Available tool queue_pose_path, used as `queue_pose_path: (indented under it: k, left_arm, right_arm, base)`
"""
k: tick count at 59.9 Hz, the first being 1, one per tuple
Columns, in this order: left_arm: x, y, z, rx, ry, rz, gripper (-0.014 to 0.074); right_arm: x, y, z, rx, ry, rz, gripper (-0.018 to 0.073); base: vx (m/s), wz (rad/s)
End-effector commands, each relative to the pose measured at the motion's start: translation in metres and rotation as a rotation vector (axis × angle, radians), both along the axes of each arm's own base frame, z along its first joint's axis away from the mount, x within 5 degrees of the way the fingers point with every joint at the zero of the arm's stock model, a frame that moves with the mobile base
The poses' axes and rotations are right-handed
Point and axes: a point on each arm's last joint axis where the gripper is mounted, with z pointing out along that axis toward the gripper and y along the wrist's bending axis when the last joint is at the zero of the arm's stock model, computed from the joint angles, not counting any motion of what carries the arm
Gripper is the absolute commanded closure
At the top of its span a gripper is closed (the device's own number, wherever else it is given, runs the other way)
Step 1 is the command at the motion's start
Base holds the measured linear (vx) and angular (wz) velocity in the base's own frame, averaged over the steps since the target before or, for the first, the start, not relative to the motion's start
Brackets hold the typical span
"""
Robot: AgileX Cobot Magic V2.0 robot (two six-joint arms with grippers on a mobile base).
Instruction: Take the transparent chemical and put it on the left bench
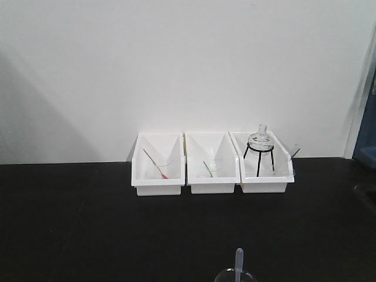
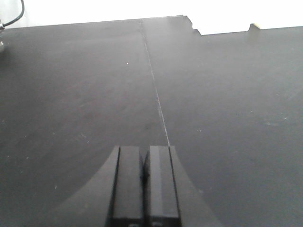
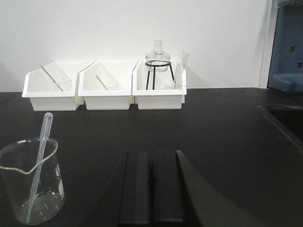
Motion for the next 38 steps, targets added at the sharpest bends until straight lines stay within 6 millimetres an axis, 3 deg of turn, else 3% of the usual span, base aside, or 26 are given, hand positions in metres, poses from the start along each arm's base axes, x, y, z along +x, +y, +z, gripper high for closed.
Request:
queue_pose_path:
  k: [1,38]
  left_arm:
    - [-0.0015,0.0002,0.0027,-0.014,-0.081,-0.001,0.0600]
    - [-0.0015,0.0002,0.0027,-0.014,-0.081,-0.001,0.0600]
  right_arm:
    - [0.0000,-0.0004,0.0025,-0.028,-0.057,-0.006,0.0567]
    - [-0.0006,-0.0006,0.0016,-0.038,-0.051,-0.007,0.0567]
  base:
    - [0.00,0.00]
    - [0.00,0.00]
